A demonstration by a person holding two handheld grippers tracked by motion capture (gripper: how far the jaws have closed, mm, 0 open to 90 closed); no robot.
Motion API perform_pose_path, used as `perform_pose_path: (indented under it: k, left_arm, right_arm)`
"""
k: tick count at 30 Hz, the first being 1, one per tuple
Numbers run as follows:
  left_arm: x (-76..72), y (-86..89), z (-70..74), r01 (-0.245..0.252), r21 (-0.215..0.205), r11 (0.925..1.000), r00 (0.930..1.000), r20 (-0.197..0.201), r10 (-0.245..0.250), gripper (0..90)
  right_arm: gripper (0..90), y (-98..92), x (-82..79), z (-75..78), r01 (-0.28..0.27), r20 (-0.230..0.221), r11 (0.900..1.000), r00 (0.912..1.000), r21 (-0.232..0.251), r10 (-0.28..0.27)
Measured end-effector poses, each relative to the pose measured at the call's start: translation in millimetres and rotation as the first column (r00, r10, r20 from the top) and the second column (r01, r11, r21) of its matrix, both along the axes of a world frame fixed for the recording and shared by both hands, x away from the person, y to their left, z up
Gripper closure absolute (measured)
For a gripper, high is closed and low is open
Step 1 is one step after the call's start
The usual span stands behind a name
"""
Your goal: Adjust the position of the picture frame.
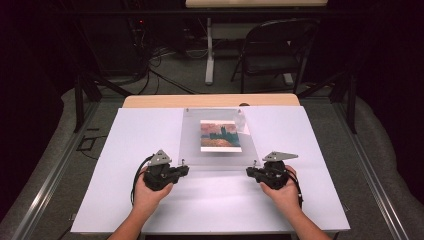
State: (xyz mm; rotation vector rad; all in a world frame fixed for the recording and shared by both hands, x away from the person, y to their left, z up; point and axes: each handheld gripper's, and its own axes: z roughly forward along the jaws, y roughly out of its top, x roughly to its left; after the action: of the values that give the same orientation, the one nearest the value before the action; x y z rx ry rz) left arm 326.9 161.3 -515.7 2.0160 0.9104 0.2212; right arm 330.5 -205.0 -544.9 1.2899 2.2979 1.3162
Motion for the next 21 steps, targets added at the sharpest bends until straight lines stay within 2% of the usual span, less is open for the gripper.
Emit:
perform_pose_path:
  k: [2, 10, 21]
  left_arm:
    - [4.4, 0.5, 0.0, -0.004, -0.007, 1.0000, 1.0000, 0.000, 0.004, 85.5]
    - [17.6, 1.6, -5.4, -0.031, 0.004, 0.9995, 0.9995, -0.007, 0.031, 85.5]
    - [23.5, 3.5, -16.4, -0.036, 0.010, 0.9993, 0.9990, -0.028, 0.036, 85.4]
  right_arm:
    - [85.5, 1.1, 4.1, -0.4, 0.007, 0.005, 1.000, 1.0000, 0.011, -0.007]
    - [85.5, 4.8, 17.4, -2.4, 0.025, 0.009, 1.000, 0.9996, 0.004, -0.025]
    - [85.4, 8.3, 19.7, -6.6, 0.026, 0.011, 1.000, 0.9996, -0.006, -0.026]
